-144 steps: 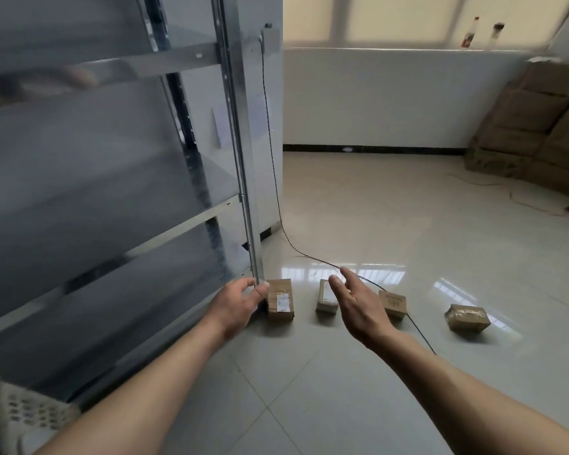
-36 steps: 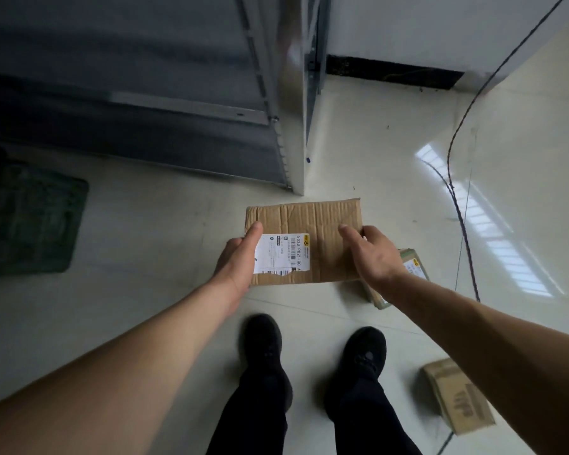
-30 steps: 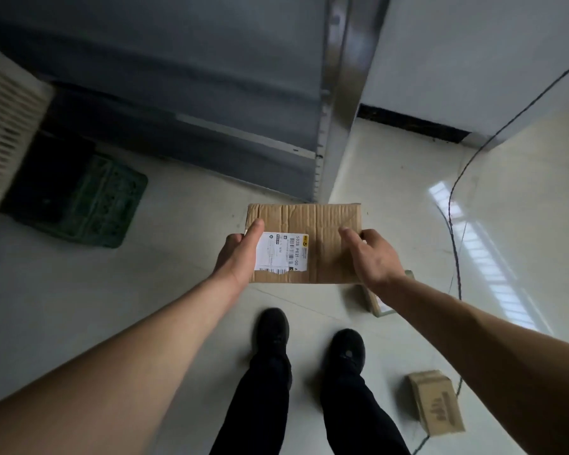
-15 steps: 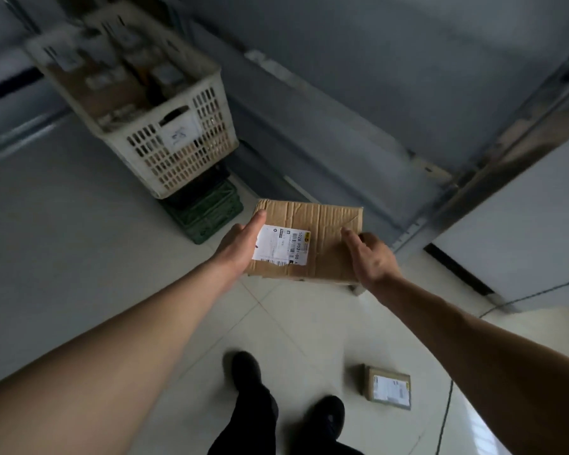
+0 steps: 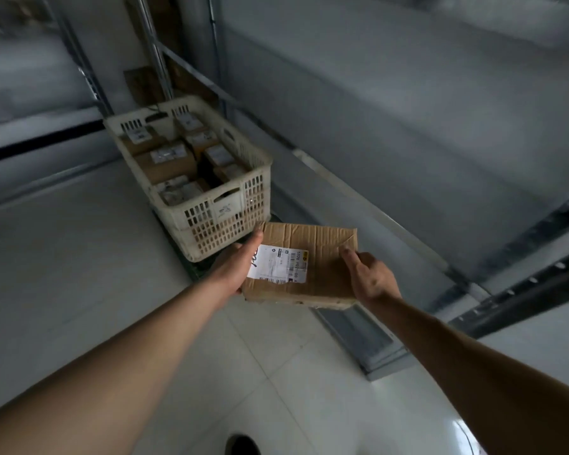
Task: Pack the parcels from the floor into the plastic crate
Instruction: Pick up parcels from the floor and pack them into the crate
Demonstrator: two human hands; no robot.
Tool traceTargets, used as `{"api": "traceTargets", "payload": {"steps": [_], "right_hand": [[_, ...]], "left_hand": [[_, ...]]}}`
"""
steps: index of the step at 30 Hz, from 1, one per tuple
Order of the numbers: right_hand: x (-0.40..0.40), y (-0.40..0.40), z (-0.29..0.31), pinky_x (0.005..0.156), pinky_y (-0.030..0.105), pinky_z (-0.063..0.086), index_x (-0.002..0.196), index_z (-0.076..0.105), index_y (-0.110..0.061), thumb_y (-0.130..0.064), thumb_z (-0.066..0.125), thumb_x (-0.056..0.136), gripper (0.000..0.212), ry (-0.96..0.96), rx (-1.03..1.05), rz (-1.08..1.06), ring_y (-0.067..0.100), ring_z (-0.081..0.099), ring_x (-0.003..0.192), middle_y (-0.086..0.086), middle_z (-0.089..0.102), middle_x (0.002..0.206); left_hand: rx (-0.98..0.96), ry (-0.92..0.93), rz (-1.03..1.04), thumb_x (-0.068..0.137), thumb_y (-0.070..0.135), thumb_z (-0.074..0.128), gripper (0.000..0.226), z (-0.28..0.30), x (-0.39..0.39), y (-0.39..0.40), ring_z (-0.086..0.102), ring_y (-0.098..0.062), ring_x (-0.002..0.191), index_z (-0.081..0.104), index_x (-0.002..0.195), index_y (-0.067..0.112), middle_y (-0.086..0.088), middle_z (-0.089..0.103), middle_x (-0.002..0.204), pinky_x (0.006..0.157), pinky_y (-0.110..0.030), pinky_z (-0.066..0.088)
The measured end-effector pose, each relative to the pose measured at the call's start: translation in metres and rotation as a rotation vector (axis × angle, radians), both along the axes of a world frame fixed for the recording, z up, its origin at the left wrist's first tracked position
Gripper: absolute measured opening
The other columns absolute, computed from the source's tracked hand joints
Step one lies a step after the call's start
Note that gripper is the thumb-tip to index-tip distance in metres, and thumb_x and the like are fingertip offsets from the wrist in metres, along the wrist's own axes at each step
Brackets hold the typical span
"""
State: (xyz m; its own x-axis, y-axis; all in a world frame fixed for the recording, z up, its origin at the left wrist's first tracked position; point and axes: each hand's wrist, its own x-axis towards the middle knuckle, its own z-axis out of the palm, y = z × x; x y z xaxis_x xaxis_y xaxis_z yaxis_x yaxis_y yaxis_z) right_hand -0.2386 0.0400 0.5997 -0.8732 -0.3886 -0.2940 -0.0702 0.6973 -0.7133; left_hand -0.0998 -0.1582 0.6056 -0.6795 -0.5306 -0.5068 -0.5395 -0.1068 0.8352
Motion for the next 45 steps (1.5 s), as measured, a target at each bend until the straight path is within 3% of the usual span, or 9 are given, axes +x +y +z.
{"api": "traceTargets", "payload": {"steps": [5,8,17,25,27,30,37,40,45], "right_hand": [[-0.005,-0.053,0.009,0.089,0.039,0.051,0.117,0.065,-0.018,-0.07,0.035,0.093,0.065,0.013,-0.004,-0.011,0.03,0.062,0.096,0.013,0.067,0.113],[-0.009,-0.085,0.013,0.09,0.041,0.052,0.116,0.064,-0.017,-0.072,0.036,0.092,0.066,0.006,-0.038,-0.019,0.029,0.063,0.094,0.011,0.067,0.11],[-0.051,-0.177,0.018,0.084,0.034,0.048,0.115,0.063,-0.016,-0.068,0.036,0.095,0.062,-0.019,-0.066,0.088,0.026,0.06,0.092,0.009,0.065,0.107],[-0.103,-0.261,0.024,0.084,0.042,0.053,0.096,0.061,-0.02,-0.075,0.033,0.088,0.063,-0.02,-0.074,0.232,0.028,0.063,0.087,0.01,0.067,0.096],[-0.115,-0.278,0.027,0.086,0.045,0.054,0.099,0.062,-0.018,-0.079,0.032,0.084,0.069,-0.029,-0.097,0.258,0.03,0.064,0.091,0.01,0.067,0.097],[-0.131,-0.302,0.029,0.084,0.039,0.051,0.104,0.063,-0.015,-0.063,0.037,0.097,0.055,-0.01,-0.108,0.299,0.029,0.062,0.094,0.01,0.065,0.1],[-0.15,-0.349,0.03,0.07,0.031,0.036,0.103,0.061,-0.013,-0.058,0.035,0.1,0.052,0.051,-0.037,0.329,0.021,0.053,0.085,0.005,0.057,0.094],[-0.153,-0.37,0.028,0.06,0.027,0.036,0.103,0.062,-0.013,-0.059,0.034,0.1,0.054,0.037,-0.028,0.31,0.015,0.053,0.078,0.002,0.057,0.088],[-0.159,-0.414,0.026,0.071,0.033,0.044,0.096,0.062,-0.013,-0.064,0.032,0.097,0.059,0.011,-0.042,0.253,0.021,0.06,0.084,0.005,0.062,0.089]], "left_hand": [[0.01,0.011,0.072,0.088,0.073,0.04,0.06,0.017,0.004,-0.047,0.067,-0.025,0.102,0.067,0.114,0.026,-0.002,0.072,0.111,0.093,-0.054,0.052],[-0.012,0.005,0.06,0.082,0.08,0.037,0.066,0.025,0.006,-0.07,0.07,-0.024,0.095,0.071,0.104,0.027,0.0,0.075,0.101,0.088,-0.05,0.055],[-0.008,-0.054,0.164,0.053,0.098,0.036,0.095,0.033,-0.014,-0.138,0.069,-0.024,0.097,0.065,0.112,0.029,0.0,0.073,0.106,0.086,-0.049,0.055],[-0.039,-0.082,0.263,0.072,0.088,0.033,0.084,0.047,-0.054,-0.193,0.062,-0.025,0.105,0.058,0.126,0.029,-0.004,0.064,0.123,0.083,-0.042,0.054],[-0.037,-0.093,0.298,0.066,0.091,0.033,0.09,0.049,-0.062,-0.207,0.063,-0.026,0.103,0.058,0.125,0.028,-0.004,0.064,0.12,0.088,-0.046,0.054],[-0.039,-0.093,0.34,0.052,0.092,0.034,0.101,0.044,-0.073,-0.227,0.064,-0.027,0.102,0.058,0.124,0.026,-0.005,0.065,0.118,0.088,-0.051,0.054],[-0.039,-0.052,0.348,0.088,0.073,0.038,0.059,0.042,-0.093,-0.271,0.067,-0.029,0.097,0.062,0.114,0.026,-0.007,0.068,0.112,0.089,-0.054,0.054],[-0.008,-0.063,0.333,0.089,0.071,0.038,0.061,0.032,-0.098,-0.299,0.068,-0.03,0.093,0.063,0.114,0.021,-0.011,0.07,0.11,0.089,-0.051,0.055],[-0.001,-0.065,0.277,0.084,0.077,0.038,0.066,0.024,-0.109,-0.356,0.063,-0.03,0.104,0.062,0.116,0.024,-0.008,0.066,0.118,0.091,-0.051,0.052]]}}
